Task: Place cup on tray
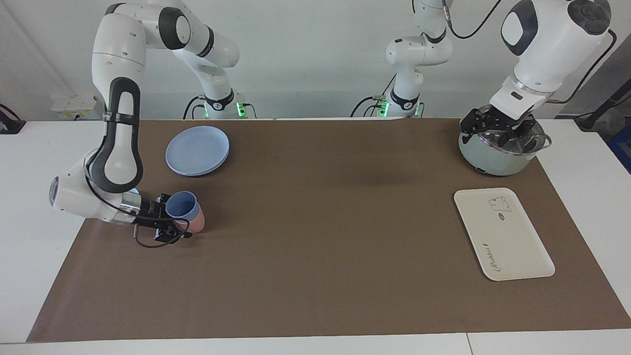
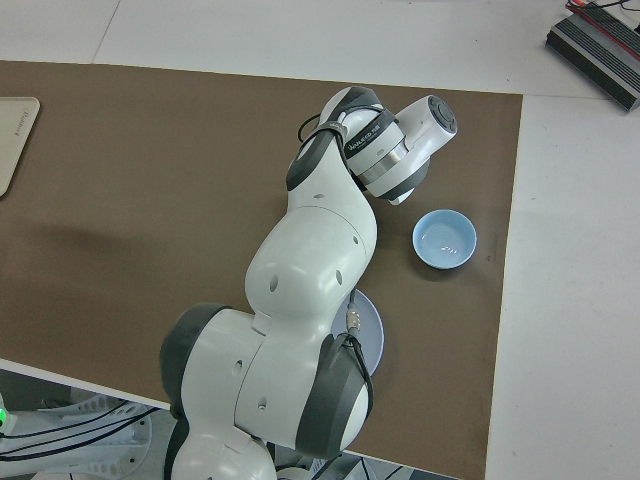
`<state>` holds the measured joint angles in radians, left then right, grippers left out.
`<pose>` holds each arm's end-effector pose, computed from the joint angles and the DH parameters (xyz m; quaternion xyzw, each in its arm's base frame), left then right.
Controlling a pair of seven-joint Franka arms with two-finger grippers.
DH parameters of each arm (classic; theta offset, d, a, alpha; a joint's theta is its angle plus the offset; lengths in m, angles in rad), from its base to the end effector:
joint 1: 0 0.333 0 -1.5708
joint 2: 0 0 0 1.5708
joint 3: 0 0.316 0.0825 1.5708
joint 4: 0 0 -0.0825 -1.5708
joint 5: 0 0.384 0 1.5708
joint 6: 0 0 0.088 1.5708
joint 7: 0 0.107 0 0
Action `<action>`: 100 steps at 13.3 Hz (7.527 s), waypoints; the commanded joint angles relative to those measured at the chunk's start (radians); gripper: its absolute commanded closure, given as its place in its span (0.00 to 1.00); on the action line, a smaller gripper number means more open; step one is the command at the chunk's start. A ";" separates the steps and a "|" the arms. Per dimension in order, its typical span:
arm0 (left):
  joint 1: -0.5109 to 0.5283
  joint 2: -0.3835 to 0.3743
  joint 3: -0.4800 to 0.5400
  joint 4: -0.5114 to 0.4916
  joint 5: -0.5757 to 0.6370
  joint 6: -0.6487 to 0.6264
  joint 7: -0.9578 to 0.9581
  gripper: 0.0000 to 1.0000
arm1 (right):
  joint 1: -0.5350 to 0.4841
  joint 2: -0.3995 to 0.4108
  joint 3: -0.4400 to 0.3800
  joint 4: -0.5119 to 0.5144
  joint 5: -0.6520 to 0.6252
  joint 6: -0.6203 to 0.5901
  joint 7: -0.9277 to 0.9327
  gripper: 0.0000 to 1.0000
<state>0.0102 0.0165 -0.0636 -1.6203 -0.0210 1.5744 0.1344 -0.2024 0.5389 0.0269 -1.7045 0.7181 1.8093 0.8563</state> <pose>0.5566 -0.0317 0.5924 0.9951 -0.0934 -0.0307 0.0123 0.6322 -0.0581 0.2700 -0.7167 0.5846 0.2980 0.2363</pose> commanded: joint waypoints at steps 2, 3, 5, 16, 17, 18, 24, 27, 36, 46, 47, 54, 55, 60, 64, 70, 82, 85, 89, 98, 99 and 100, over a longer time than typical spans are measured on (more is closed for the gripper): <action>0.007 -0.032 -0.004 -0.036 0.015 0.009 -0.010 0.00 | 0.063 -0.138 0.001 -0.128 0.053 0.007 0.007 1.00; 0.007 -0.032 -0.005 -0.036 0.015 0.009 -0.010 0.00 | 0.099 -0.170 0.001 -0.144 0.053 0.015 0.044 1.00; 0.007 -0.030 -0.004 -0.036 0.015 0.010 -0.010 0.00 | 0.165 -0.226 0.001 -0.156 0.053 0.057 0.159 1.00; -0.009 -0.047 -0.010 -0.030 0.003 -0.001 -0.028 0.00 | 0.509 -0.326 0.002 -0.133 0.053 0.344 0.596 1.00; -0.015 -0.050 -0.018 -0.029 -0.011 0.006 -0.086 0.00 | 0.532 -0.326 0.002 -0.130 0.053 0.375 0.624 1.00; -0.045 -0.050 -0.024 -0.027 -0.042 0.015 -0.181 0.00 | 0.553 -0.324 0.002 -0.117 0.053 0.402 0.651 1.00; -0.315 -0.055 -0.025 -0.108 -0.062 0.362 -0.810 0.00 | 0.621 -0.327 0.002 -0.106 0.053 0.467 0.705 1.00; -0.419 -0.040 -0.025 -0.112 -0.065 0.475 -0.972 0.00 | 0.620 -0.327 0.001 -0.107 0.053 0.466 0.702 1.00; -0.542 0.072 -0.022 -0.087 -0.046 0.595 -1.046 0.44 | 0.610 -0.327 -0.001 -0.115 0.053 0.467 0.693 1.00; -0.549 0.128 -0.021 0.069 -0.023 0.437 -1.066 1.00 | 0.609 -0.330 -0.004 -0.121 0.052 0.475 0.690 1.00; -0.549 0.125 -0.018 0.074 -0.023 0.426 -1.067 1.00 | 0.609 -0.330 -0.004 -0.121 0.052 0.475 0.690 1.00; -0.434 0.086 -0.005 0.134 -0.025 0.286 -1.049 1.00 | 0.578 -0.330 -0.008 -0.124 0.052 0.473 0.685 1.00; -0.397 0.085 -0.008 0.134 -0.022 0.291 -1.036 1.00 | 0.566 -0.330 -0.008 -0.130 0.052 0.472 0.679 1.00; -0.123 0.011 -0.001 -0.031 -0.100 0.343 -0.562 1.00 | 0.460 -0.329 -0.007 -0.145 0.113 0.441 0.640 1.00; 0.049 0.048 0.002 -0.193 -0.100 0.535 -0.236 1.00 | 0.255 -0.313 -0.005 -0.188 0.239 0.305 0.410 1.00; 0.229 0.138 0.001 -0.345 -0.103 0.768 0.119 1.00 | -0.021 -0.194 -0.007 -0.198 0.273 0.104 0.031 1.00; 0.237 0.178 0.001 -0.385 -0.218 0.862 0.248 0.00 | -0.127 -0.106 -0.012 -0.211 0.250 0.116 -0.129 1.00; 0.214 0.154 0.001 -0.247 -0.191 0.640 0.238 0.00 | -0.129 -0.112 -0.012 -0.231 0.250 0.134 -0.132 1.00; 0.084 0.113 -0.004 -0.118 0.039 0.362 0.124 0.00 | -0.129 -0.117 -0.013 -0.248 0.250 0.160 -0.166 0.15; -0.035 -0.013 -0.010 -0.009 0.009 0.066 -0.038 0.00 | -0.130 -0.175 -0.024 -0.265 0.173 0.271 -0.246 0.01; -0.023 -0.010 -0.001 0.031 -0.040 0.027 -0.038 0.00 | -0.134 -0.200 -0.025 -0.265 0.146 0.277 -0.246 0.01; -0.022 -0.009 0.001 0.055 -0.056 0.001 -0.041 0.00 | -0.138 -0.230 -0.025 -0.265 0.094 0.277 -0.247 0.01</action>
<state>-0.0184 0.0019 -0.0721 -1.6291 -0.0374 1.6460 0.1060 -0.3223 0.3793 -0.0055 -1.9469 0.8782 2.0734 0.6322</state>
